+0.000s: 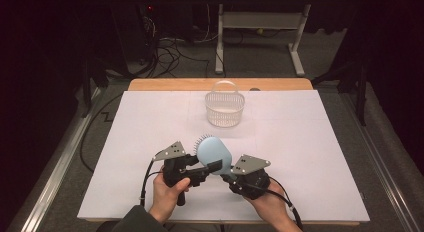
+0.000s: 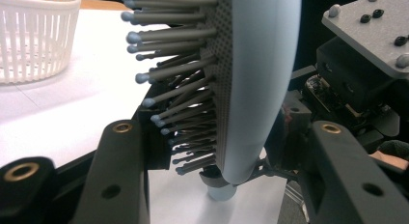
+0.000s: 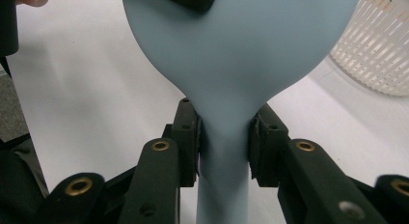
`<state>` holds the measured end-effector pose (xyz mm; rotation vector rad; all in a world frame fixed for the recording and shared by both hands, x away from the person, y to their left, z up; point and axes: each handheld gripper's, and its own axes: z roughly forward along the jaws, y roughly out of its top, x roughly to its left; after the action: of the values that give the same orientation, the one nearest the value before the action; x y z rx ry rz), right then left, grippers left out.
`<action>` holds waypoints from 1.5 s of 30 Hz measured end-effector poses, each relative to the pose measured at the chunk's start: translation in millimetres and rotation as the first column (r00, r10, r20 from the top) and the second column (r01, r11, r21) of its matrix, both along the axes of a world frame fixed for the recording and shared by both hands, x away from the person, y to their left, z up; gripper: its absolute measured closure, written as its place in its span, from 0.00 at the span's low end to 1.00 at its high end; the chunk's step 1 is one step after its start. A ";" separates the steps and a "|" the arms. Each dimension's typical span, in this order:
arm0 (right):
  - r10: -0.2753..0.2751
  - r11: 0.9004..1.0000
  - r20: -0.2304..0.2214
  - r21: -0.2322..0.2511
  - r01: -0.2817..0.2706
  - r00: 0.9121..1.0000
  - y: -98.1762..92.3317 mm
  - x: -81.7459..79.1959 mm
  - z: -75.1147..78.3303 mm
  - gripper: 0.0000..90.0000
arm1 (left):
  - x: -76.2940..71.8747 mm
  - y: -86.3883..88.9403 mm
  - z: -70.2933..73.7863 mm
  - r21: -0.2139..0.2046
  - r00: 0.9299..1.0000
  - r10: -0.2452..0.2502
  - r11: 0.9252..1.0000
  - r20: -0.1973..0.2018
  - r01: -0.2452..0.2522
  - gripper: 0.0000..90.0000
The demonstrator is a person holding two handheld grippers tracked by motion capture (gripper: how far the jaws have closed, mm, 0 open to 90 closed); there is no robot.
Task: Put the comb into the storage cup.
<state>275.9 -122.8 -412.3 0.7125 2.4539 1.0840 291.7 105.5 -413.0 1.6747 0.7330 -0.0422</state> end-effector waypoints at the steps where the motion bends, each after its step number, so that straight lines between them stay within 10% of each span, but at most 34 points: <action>1: 0.002 1.000 -0.002 0.001 -0.002 1.000 -0.1 0.1 -0.1 0.78 | -0.1 0.0 0.0 0.001 1.000 0.000 1.000 0.002 0.000 0.59; 21: 0.017 1.000 -0.022 0.014 -0.017 1.000 -0.6 1.3 -0.2 0.66 | 0.8 7.8 6.0 -0.013 1.000 0.016 1.000 0.022 -0.016 0.59; 45: -0.011 0.981 -0.020 0.194 0.015 1.000 -52.7 7.4 1.6 0.40 | 3.7 29.2 14.9 -0.021 0.995 0.081 0.997 0.051 -0.080 0.59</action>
<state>283.3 -175.5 -410.6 0.7987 2.3772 1.3310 295.4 134.7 -398.2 1.6211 0.7582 0.0514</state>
